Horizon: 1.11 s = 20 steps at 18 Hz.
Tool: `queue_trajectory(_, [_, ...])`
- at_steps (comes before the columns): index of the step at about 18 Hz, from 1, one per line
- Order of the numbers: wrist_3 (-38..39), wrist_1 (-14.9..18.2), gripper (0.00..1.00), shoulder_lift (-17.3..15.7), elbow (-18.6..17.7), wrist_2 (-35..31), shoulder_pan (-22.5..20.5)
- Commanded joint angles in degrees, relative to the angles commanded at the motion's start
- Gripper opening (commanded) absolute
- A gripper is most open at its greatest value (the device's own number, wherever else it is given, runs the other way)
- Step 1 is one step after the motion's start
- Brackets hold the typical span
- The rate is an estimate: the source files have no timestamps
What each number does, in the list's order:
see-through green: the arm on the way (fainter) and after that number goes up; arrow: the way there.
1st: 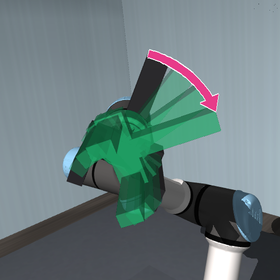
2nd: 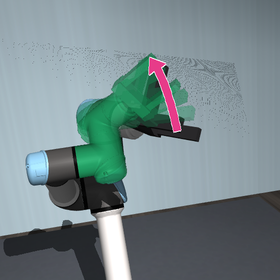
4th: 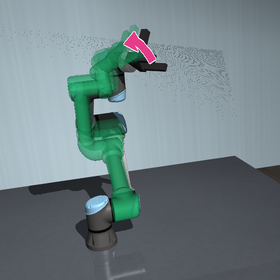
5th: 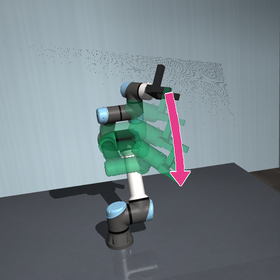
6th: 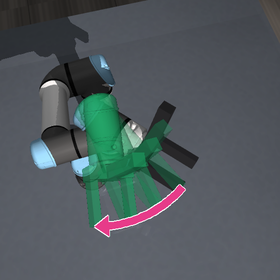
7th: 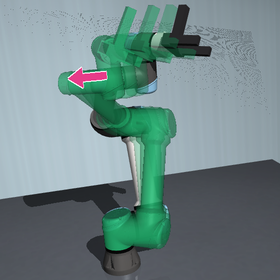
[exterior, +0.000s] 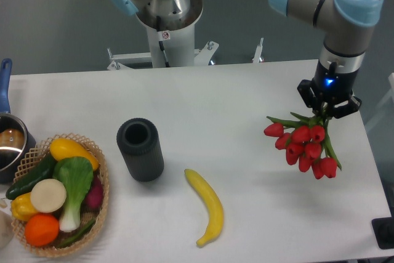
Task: Insert the flowers into the vase
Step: 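Lift the red tulip bunch held in the gripper upward, then carry the tulips over the dark grey vase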
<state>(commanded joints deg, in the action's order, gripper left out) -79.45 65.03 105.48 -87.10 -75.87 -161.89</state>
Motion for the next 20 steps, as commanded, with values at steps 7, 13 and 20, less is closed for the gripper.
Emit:
queue_trajectory(7, [3.67,0.0,0.0,-8.08,-3.08,22.57,-0.35])
queue_trajectory(13, [11.85,-0.52,0.0,-10.82,-3.87,40.06,0.44])
queue_trajectory(20, [18.37,-0.87,0.0,-10.82,-7.38,55.64,4.55])
